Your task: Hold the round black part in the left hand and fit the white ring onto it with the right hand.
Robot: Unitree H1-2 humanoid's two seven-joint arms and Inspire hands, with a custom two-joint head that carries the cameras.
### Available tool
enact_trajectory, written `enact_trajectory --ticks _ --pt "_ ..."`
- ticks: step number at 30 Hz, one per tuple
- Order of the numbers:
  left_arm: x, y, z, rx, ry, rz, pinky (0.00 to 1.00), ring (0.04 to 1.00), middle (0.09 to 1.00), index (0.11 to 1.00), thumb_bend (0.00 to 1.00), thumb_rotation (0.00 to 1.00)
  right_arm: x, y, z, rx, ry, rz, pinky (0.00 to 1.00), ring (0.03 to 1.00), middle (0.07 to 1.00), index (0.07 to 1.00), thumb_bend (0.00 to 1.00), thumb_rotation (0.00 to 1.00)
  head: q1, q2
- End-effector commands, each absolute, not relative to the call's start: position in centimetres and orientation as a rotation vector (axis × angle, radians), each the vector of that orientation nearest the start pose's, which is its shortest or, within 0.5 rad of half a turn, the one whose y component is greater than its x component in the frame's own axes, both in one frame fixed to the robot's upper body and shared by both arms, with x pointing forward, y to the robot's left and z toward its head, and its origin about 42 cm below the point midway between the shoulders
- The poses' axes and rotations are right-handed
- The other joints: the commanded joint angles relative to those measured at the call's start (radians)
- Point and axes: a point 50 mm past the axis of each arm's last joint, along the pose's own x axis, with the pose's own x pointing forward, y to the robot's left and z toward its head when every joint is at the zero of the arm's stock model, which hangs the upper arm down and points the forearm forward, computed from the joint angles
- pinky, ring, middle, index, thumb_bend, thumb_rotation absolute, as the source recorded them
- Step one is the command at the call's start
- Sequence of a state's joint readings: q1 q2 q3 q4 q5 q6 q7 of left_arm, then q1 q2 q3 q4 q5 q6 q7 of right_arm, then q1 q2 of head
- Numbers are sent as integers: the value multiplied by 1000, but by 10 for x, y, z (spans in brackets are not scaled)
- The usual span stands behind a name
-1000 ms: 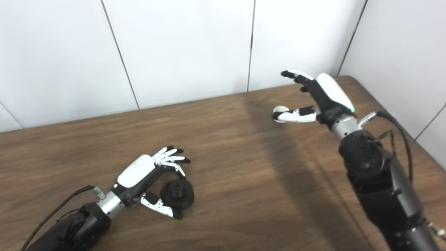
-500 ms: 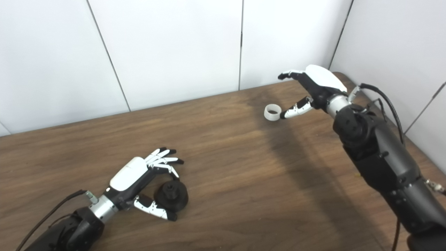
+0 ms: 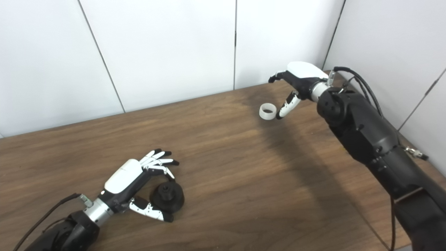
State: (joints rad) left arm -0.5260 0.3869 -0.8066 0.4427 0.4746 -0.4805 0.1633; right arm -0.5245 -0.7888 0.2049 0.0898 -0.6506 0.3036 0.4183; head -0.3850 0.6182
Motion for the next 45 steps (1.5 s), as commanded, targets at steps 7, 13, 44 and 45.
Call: enact_trajectory --ticks 7,13,44,45 --pt "358 160 87 977 -500 -880 1000 947 837 483 523 51 438 -392 331 -1482 86 54 897 929 895 818 888 185 -3 0" --pt "356 158 87 969 -503 -886 1000 947 836 482 523 51 447 -389 329 -1488 93 70 885 923 889 812 893 179 -4 -6" --pt "346 153 96 940 -522 -900 1000 956 838 482 524 52 460 -382 308 -1598 146 139 907 913 874 793 903 133 11 4" --pt "346 153 97 938 -522 -901 1000 957 837 483 524 52 460 -382 307 -1598 151 137 911 913 875 794 900 133 11 4"
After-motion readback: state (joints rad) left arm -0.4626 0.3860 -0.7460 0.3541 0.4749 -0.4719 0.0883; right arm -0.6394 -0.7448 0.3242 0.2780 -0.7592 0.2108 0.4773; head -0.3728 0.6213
